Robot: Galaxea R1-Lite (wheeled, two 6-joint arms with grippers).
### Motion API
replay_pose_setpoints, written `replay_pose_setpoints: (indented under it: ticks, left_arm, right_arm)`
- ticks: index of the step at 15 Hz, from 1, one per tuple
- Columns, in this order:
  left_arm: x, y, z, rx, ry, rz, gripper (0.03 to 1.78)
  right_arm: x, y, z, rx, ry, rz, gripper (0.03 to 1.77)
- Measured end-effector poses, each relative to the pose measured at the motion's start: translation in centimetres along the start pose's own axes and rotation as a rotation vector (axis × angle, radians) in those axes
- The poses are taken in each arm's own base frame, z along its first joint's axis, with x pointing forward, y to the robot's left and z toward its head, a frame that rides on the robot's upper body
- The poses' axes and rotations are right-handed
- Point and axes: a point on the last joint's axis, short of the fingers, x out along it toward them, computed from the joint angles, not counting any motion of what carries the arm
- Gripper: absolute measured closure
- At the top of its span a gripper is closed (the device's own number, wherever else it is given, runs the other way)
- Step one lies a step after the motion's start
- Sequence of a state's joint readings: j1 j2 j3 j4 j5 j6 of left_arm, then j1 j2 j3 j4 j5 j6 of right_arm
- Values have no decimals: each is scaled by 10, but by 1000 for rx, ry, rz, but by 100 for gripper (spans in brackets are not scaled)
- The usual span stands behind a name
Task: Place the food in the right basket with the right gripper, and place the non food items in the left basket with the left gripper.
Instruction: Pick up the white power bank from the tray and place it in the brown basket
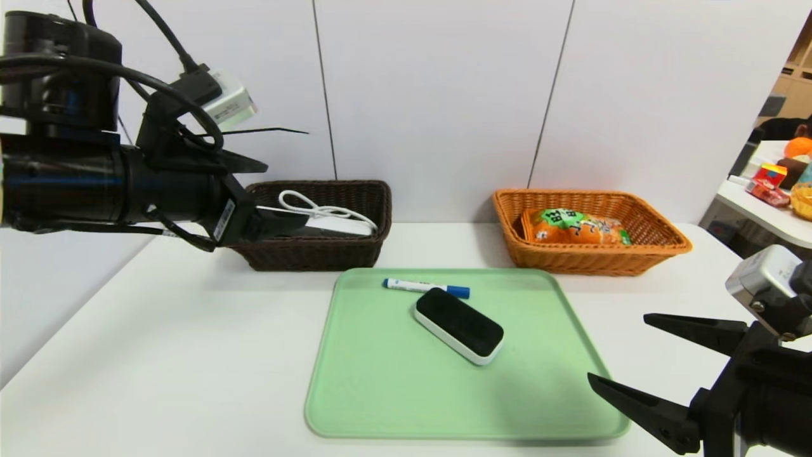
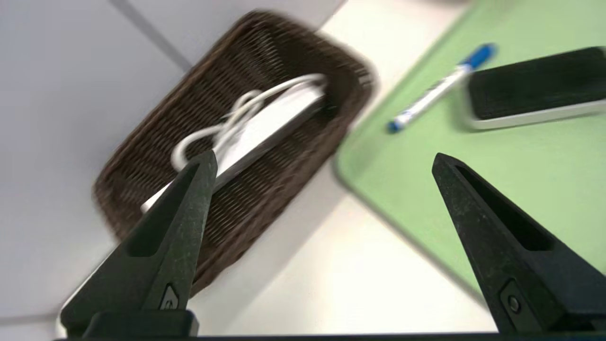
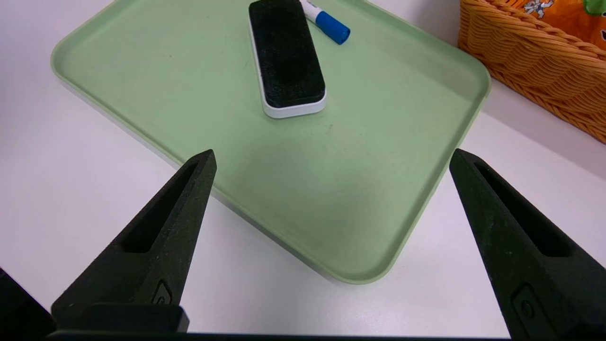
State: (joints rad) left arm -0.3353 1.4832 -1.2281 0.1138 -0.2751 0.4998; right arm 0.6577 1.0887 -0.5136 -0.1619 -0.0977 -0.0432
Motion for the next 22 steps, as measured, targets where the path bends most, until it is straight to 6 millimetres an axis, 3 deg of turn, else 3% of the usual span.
replay_pose_setpoints:
  ticks: [4, 8, 17, 22]
  left_arm:
    - [-5, -40, 13, 55, -99, -247, 16]
    - [20, -60, 10, 149, -113, -405, 14]
    - [100, -81, -20, 347, -45, -567, 12]
    - [140, -71, -27, 342, -24, -555, 12]
  right_arm:
    - [0, 0, 0, 0, -1, 1, 10]
    - [0, 0, 0, -1, -2, -1, 10]
    - [0, 0, -2, -3, 6, 1, 10]
    - [0, 0, -3, -3, 9, -2, 10]
